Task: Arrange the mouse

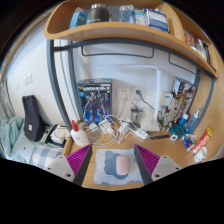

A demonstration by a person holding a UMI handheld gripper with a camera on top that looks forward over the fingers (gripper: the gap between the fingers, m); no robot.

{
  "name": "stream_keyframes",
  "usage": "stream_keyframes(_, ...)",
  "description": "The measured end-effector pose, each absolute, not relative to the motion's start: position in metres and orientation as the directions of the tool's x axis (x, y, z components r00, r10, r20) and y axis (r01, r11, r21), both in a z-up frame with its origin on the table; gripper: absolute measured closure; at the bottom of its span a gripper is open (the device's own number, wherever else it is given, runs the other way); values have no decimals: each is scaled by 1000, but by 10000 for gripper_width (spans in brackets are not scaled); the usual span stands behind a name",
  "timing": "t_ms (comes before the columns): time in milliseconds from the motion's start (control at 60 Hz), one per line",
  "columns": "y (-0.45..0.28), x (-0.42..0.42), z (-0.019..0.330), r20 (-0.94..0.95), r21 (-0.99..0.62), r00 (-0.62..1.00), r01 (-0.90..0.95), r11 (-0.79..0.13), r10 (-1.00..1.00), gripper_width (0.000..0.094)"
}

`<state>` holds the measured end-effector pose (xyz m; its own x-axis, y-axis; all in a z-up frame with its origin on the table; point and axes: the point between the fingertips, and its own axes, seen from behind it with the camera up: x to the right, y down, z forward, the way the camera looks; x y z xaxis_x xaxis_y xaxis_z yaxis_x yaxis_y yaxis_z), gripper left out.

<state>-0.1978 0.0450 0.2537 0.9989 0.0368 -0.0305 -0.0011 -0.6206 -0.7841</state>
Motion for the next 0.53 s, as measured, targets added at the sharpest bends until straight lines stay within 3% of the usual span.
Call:
stream_keyframes(283,20,-204,287,-92,-788,994,-40,-614,54,108)
stream_keyframes(533,7,-198,277,-75,-771,997,-35,-636,36,112)
